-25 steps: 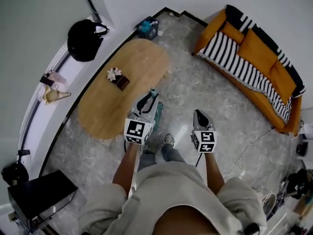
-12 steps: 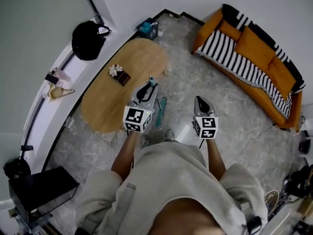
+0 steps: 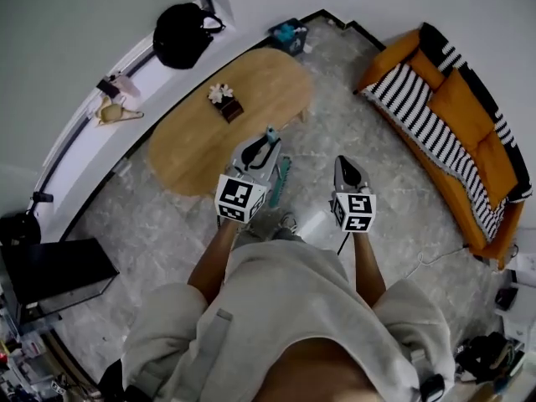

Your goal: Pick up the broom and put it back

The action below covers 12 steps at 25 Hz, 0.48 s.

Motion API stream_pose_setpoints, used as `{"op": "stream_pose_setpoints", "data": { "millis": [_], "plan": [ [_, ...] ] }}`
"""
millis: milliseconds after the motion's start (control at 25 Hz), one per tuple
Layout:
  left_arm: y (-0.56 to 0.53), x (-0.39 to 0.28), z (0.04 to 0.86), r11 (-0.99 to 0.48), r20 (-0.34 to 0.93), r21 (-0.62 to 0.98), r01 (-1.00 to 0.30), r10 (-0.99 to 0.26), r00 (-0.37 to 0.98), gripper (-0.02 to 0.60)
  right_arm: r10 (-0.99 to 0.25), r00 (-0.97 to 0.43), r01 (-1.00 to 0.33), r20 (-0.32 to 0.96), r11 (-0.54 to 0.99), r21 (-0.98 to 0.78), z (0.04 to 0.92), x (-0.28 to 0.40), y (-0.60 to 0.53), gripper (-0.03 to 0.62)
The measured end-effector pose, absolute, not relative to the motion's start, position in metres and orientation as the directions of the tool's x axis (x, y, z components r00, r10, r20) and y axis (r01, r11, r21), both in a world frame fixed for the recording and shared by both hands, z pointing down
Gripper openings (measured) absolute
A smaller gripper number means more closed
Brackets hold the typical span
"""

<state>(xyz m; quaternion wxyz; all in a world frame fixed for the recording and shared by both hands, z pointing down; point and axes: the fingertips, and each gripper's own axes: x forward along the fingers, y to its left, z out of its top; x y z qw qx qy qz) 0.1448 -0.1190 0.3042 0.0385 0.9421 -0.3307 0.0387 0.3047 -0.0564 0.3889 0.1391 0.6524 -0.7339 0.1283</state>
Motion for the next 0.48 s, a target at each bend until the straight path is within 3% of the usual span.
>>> {"op": "stream_pose_setpoints", "data": {
  "millis": [480],
  "plan": [
    [-0.094, 0.013, 0.315, -0.568, 0.097, 0.072, -0.820, -0.814, 0.573, 0.087, -0.845, -0.368, -0.916, 0.389, 0.402, 0.008, 0.399, 0.182, -0.080, 0.000]
  ]
}}
